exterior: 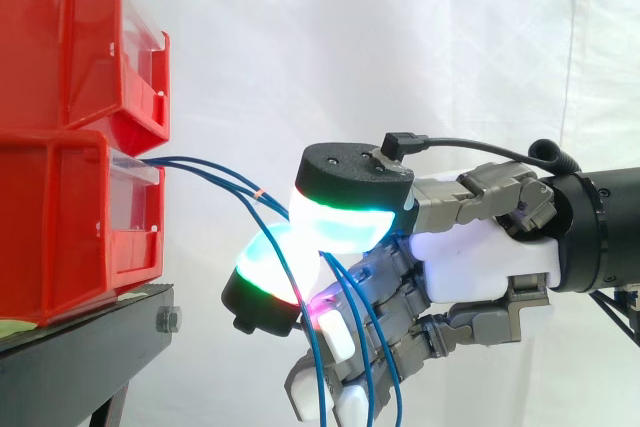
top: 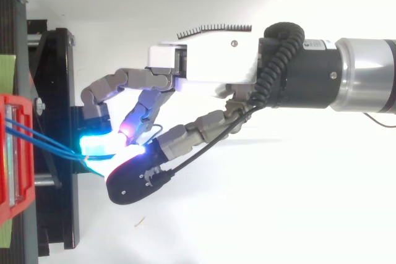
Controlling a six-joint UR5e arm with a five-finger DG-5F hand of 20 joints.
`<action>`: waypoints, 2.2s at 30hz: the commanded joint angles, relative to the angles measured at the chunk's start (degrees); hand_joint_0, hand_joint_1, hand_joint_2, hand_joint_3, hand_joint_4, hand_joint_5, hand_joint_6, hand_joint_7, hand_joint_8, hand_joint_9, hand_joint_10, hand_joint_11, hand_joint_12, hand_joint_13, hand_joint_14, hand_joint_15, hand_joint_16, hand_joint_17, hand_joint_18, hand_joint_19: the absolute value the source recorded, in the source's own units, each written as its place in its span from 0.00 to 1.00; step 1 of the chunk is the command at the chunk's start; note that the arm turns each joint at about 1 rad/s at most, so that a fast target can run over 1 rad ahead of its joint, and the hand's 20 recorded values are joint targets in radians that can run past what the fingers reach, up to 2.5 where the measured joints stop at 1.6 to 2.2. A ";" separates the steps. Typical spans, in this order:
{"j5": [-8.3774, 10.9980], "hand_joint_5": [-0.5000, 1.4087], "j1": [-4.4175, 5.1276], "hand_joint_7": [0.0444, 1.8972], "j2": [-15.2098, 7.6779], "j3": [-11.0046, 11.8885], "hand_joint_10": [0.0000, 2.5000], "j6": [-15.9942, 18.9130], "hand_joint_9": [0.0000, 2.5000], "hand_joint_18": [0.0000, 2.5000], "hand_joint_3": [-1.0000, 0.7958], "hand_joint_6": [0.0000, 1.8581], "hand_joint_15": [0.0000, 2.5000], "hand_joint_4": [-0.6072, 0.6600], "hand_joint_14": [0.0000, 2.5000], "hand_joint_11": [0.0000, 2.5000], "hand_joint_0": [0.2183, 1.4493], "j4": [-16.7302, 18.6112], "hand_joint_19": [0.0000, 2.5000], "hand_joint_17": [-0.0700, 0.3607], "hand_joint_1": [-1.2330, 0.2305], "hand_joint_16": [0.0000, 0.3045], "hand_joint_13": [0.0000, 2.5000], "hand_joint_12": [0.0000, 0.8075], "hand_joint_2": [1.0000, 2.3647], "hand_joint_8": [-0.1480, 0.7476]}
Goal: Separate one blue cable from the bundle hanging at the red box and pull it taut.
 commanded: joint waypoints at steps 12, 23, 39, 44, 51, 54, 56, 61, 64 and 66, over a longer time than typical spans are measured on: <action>0.00 0.22 0.00 0.68 0.00 -0.07 0.01 0.00 0.39 0.30 0.29 0.30 0.18 0.56 0.01 0.31 0.26 0.01 0.20 0.35 0.50 0.12 0.32 0.39 0.00 0.48; 0.00 0.21 -0.08 0.58 0.00 -0.07 0.01 0.00 0.41 0.35 0.49 0.36 0.17 0.60 0.01 0.31 0.30 0.10 0.17 0.41 0.40 0.15 0.34 0.45 0.00 0.53; 0.00 0.18 0.00 0.50 0.00 -0.15 0.01 -0.62 0.39 0.31 0.28 0.45 0.18 0.58 0.01 0.34 0.27 0.01 0.19 0.36 0.52 0.12 0.33 0.40 0.00 0.49; 0.09 0.18 0.09 0.51 0.00 -0.15 0.01 -0.62 0.39 0.32 0.39 0.45 0.18 0.57 0.01 0.33 0.30 0.10 0.19 0.36 0.47 0.13 0.33 0.41 0.01 0.50; 0.00 0.17 0.09 0.46 0.00 -0.15 0.01 -0.70 0.38 0.35 0.50 0.47 0.17 0.59 0.01 0.34 0.31 0.10 0.17 0.42 0.33 0.16 0.34 0.48 0.00 0.55; 0.00 0.17 0.09 0.47 0.00 -0.15 0.01 -0.70 0.37 0.33 0.50 0.47 0.18 0.55 0.01 0.34 0.33 0.10 0.17 0.40 0.30 0.15 0.33 0.45 0.01 0.52; 0.00 0.16 0.09 0.50 0.00 -0.15 0.01 -0.70 0.36 0.32 0.50 0.48 0.18 0.53 0.01 0.35 0.34 0.10 0.18 0.38 0.26 0.14 0.32 0.43 0.01 0.50; 0.00 0.16 0.09 0.49 0.00 -0.15 0.01 -0.70 0.35 0.30 0.44 0.49 0.18 0.52 0.01 0.35 0.38 0.10 0.18 0.36 0.25 0.13 0.31 0.41 0.01 0.47; 0.00 0.16 0.09 0.51 0.00 -0.15 0.01 -0.70 0.35 0.30 0.32 0.49 0.18 0.54 0.01 0.36 0.37 0.10 0.18 0.36 0.23 0.12 0.31 0.40 0.00 0.47; 0.09 0.17 0.09 0.52 0.00 -0.15 0.01 -0.70 0.36 0.30 0.28 0.49 0.18 0.54 0.01 0.36 0.35 0.10 0.18 0.35 0.26 0.12 0.31 0.39 0.00 0.47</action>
